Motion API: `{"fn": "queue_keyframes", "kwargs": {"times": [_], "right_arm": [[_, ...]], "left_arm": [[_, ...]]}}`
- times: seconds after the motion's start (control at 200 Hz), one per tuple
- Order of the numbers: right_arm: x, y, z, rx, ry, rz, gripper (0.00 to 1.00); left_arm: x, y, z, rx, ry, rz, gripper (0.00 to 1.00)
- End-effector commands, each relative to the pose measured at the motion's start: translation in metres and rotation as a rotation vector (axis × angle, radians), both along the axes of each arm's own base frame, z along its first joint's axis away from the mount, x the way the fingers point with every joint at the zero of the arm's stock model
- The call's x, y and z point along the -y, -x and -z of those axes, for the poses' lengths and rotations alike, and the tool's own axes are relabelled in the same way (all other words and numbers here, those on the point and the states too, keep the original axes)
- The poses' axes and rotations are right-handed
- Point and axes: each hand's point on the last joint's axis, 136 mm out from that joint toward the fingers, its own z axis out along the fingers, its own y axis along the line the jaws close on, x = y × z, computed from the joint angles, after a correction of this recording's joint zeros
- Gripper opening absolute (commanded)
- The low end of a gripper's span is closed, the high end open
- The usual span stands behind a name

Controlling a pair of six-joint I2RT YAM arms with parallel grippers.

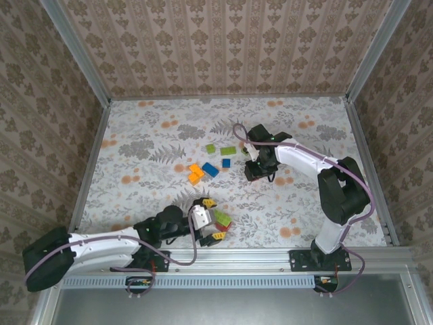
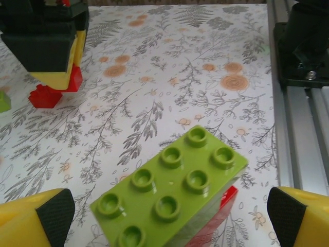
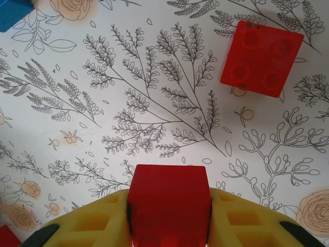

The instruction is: Assemble a carrot with lego

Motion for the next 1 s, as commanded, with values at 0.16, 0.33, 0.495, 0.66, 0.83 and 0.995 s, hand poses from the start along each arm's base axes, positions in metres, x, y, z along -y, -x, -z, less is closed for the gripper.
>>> {"fn": "queue_keyframes", "kwargs": {"times": [0.16, 0.33, 0.495, 0.66, 0.83, 0.995], "right_arm": [[-0.005, 0.006, 0.001, -0.011, -0.012, -0.002, 0.33], [-0.007, 0.008, 0.0, -0.012, -0.009, -0.014, 0.33], [-0.007, 0.008, 0.001, -0.011, -0.012, -0.019, 0.33], [-0.01, 0.009, 0.002, -0.014, -0.01, -0.028, 0.33], [-0.011, 0.01, 0.003, -0.013, -0.01, -0.035, 0.33], [-0.011, 0.01, 0.002, -0.013, -0.01, -0.034, 0.33]], "left_arm": [[-0.002, 0.001, -0.025, 0.067, 0.085, 0.017, 1.0], [0.005, 0.001, -0.016, 0.045, 0.049, 0.043, 1.0], [0.003, -0.006, 0.001, 0.021, 0.019, 0.009, 1.0], [-0.004, -0.015, -0.003, 0.015, 0.057, -0.014, 1.0], [-0.001, -0.017, -0.003, 0.01, 0.055, 0.002, 1.0], [0.008, -0.018, 0.007, 0.002, 0.005, 0.038, 1.0]]}}
